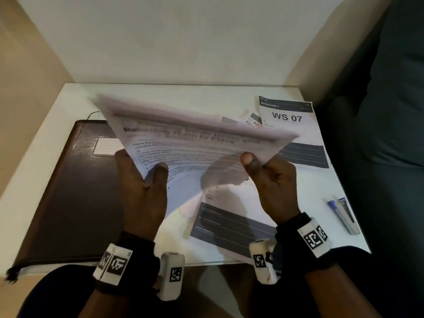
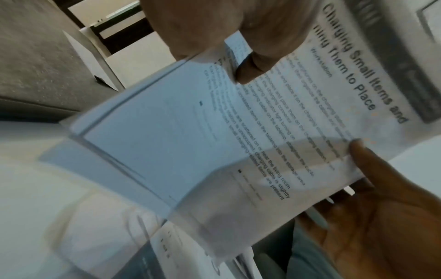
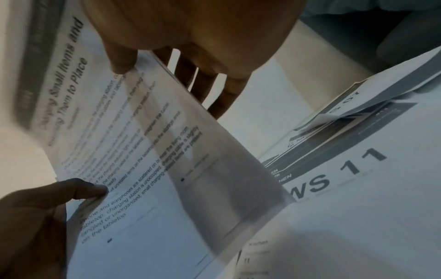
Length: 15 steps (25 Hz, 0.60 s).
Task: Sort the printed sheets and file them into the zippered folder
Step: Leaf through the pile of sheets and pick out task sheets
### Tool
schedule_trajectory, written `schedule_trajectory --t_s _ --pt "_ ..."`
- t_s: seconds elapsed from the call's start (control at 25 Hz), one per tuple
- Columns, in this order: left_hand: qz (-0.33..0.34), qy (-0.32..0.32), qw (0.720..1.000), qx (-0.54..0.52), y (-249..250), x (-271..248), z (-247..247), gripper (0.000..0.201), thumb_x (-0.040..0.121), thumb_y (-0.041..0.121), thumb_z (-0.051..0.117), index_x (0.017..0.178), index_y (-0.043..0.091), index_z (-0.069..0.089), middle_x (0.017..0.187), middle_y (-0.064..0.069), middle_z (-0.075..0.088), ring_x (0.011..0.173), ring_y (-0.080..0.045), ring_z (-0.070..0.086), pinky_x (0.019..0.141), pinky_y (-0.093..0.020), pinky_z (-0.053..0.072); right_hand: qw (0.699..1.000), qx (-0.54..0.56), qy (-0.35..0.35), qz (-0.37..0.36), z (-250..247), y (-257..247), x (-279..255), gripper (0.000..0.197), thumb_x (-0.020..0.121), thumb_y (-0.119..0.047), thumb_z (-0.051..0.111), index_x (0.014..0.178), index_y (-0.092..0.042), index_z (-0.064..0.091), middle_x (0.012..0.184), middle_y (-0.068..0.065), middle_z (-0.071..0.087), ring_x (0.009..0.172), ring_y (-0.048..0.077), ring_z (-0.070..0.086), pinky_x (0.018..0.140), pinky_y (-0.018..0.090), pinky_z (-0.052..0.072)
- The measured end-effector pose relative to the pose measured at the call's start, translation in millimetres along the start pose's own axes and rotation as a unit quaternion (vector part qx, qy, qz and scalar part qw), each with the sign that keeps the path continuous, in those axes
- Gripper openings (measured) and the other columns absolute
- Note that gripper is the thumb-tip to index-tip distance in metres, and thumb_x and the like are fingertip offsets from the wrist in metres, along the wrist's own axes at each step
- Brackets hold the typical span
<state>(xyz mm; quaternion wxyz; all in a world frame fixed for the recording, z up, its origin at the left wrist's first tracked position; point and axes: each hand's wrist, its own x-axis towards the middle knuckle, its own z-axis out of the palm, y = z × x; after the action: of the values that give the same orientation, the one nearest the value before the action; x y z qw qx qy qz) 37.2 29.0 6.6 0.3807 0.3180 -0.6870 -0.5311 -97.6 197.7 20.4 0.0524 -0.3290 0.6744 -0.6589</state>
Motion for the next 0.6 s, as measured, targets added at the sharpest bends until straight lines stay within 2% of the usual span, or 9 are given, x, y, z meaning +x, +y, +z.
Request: schedule_trajectory --t_s 0.08,0.12,0.2,0.24,0.32,0.4,0.44,0.52,0.6 --pt "-0.003 -0.039 0.999 -0.032 -2 -4 6 0.043 0.101 -0.001 0.058 0.131 0.021 0.035 0.122 0.015 0.056 0.115 -0.005 0.064 0.082 -0.009 0.054 1.0 0.007 -0.003 0.021 1 -5 -1 0.018 0.094 -0.024 0.07 0.1 -0.041 0.077 0.1 -0.01 0.077 0.095 0.013 0.073 0.079 0.045 0.062" --pt "0.0 -0.042 0.998 -0.036 -4 -7 8 0.045 0.101 -0.001 0.058 0.129 0.027 0.036 0.123 0.017 0.057 0.118 -0.009 0.064 0.085 -0.016 0.057 1.0 0.005 -0.004 0.029 1 -3 -1 0.024 0.092 -0.02 0.074 0.1 -0.043 0.076 0.103 -0.011 0.077 0.098 0.013 0.073 0.08 0.041 0.063" --pt "-0.012 -0.038 0.998 -0.047 -13 -10 11 0.055 0.1 -0.007 0.058 0.129 0.036 0.038 0.123 0.027 0.059 0.123 -0.007 0.061 0.093 -0.027 0.058 0.998 0.016 -0.019 0.066 3 2 -4 0.035 0.089 -0.015 0.077 0.101 -0.047 0.075 0.105 -0.011 0.077 0.102 0.01 0.073 0.083 0.035 0.063" --pt "-0.02 -0.038 0.998 -0.044 -18 -12 12 0.06 0.098 -0.009 0.058 0.135 0.034 0.038 0.124 0.028 0.06 0.123 -0.005 0.061 0.096 -0.03 0.057 0.996 0.003 -0.032 0.085 4 6 -6 0.035 0.09 -0.016 0.076 0.102 -0.048 0.074 0.106 -0.01 0.077 0.103 0.008 0.072 0.083 0.035 0.063" --pt "-0.053 -0.036 0.997 -0.036 -25 -12 14 0.066 0.096 -0.011 0.059 0.148 0.021 0.033 0.13 0.016 0.06 0.122 -0.004 0.061 0.098 -0.032 0.057 0.991 -0.044 -0.06 0.11 8 18 -11 0.023 0.092 -0.022 0.075 0.105 -0.042 0.074 0.105 -0.005 0.077 0.101 0.009 0.072 0.084 0.043 0.062" --pt "-0.076 -0.035 0.996 -0.037 -29 -8 13 0.061 0.097 -0.01 0.059 0.145 0.018 0.035 0.13 0.008 0.059 0.12 -0.006 0.061 0.098 -0.034 0.059 0.983 -0.087 -0.065 0.145 11 26 -12 0.005 0.094 -0.029 0.073 0.092 -0.033 0.073 0.099 0.006 0.076 0.094 0.022 0.072 0.081 0.055 0.06" --pt "-0.076 -0.038 0.996 -0.039 -28 -4 12 0.057 0.097 -0.009 0.058 0.143 0.017 0.037 0.128 0.007 0.059 0.12 -0.007 0.061 0.096 -0.033 0.06 0.982 -0.091 -0.06 0.152 12 27 -12 0.005 0.094 -0.031 0.072 0.09 -0.027 0.071 0.096 0.009 0.075 0.092 0.027 0.071 0.08 0.057 0.058" --pt "-0.062 -0.04 0.996 -0.045 -25 2 9 0.054 0.098 -0.009 0.057 0.144 0.011 0.036 0.125 0.004 0.059 0.117 -0.009 0.063 0.09 -0.025 0.061 0.984 -0.067 -0.073 0.151 9 23 -10 0.012 0.094 -0.039 0.07 0.102 -0.03 0.072 0.102 -0.002 0.075 0.099 0.016 0.071 0.083 0.044 0.061" --pt "-0.053 -0.025 0.997 -0.054 -26 10 3 0.043 0.098 -0.009 0.055 0.135 0.007 0.039 0.119 0.003 0.062 0.108 -0.006 0.067 0.086 -0.024 0.061 0.985 -0.034 -0.064 0.157 2 20 -4 0.037 0.093 -0.054 0.064 0.12 -0.029 0.07 0.118 -0.01 0.073 0.112 0.007 0.067 0.091 0.034 0.058"
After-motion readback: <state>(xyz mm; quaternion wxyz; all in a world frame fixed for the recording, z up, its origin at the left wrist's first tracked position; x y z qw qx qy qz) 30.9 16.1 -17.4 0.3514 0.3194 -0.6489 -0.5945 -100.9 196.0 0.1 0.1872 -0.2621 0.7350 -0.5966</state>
